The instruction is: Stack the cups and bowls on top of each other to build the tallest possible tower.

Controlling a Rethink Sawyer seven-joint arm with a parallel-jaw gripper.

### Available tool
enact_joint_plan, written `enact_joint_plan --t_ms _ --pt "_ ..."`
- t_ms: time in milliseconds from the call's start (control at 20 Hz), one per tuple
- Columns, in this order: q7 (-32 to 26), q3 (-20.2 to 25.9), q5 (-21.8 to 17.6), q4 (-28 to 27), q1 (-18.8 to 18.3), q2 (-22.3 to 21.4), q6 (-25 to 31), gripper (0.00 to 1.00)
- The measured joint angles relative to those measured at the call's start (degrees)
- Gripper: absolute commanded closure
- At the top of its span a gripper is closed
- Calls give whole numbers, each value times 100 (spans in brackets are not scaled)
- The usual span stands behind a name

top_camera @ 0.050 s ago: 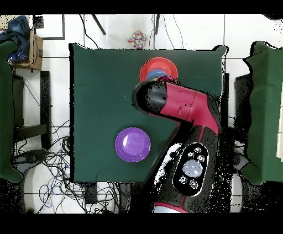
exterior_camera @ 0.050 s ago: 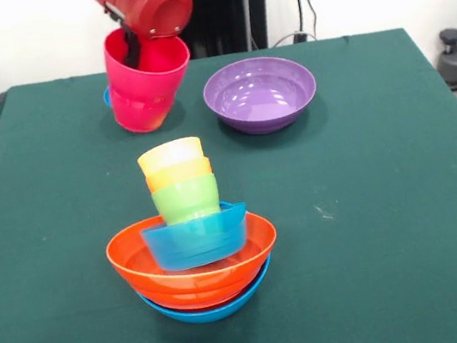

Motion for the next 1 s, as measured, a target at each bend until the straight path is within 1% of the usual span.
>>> enact_joint_plan --t_ms 450,1000 --pt "0 242 -234 84 -186 -65 -129 100" --pt "0 507 -251 414 -208 -74 -129 100"
